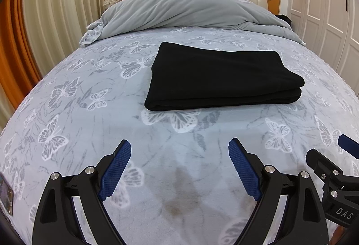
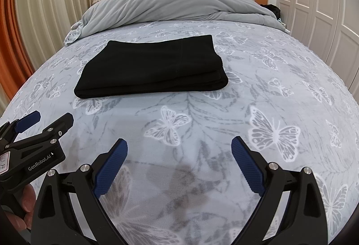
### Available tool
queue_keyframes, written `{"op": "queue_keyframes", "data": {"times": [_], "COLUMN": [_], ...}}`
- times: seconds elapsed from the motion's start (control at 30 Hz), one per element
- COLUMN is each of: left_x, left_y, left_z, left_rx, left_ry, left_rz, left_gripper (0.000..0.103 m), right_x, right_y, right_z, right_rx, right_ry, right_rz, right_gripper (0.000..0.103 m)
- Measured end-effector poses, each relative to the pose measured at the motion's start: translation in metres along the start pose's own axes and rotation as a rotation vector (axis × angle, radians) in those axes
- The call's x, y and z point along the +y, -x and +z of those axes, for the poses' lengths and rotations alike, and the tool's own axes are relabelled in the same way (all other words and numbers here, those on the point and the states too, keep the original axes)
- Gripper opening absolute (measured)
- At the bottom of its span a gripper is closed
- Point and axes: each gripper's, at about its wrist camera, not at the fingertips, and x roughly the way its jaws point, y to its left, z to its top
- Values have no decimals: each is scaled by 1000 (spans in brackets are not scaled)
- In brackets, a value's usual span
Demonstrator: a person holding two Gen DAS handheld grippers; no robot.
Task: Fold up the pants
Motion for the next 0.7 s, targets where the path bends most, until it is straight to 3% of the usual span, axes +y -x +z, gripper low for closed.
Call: {"op": "queue_keyframes", "data": {"times": [0.13,0.33,0.53,0.7], "left_x": [1,8,1,-4], "left_y": [3,9,-1,-4], "left_z": [-1,-3,-8,-12], "left_rx": [-37,-83,32,42], "left_ry": [8,36,-11,-37], "left_rz": [10,-47,-73,-39], "left_gripper": [86,86,90,91], "right_x": [0,2,-1,-3], "right_y": [-1,-4,-6,-5], "right_z": [-1,-5,-7,-7], "right_rx": [5,19,30,34], "right_ry": [1,9,6,-6], "right_rz": [1,5,3,5], "right_gripper": [92,92,92,92]}}
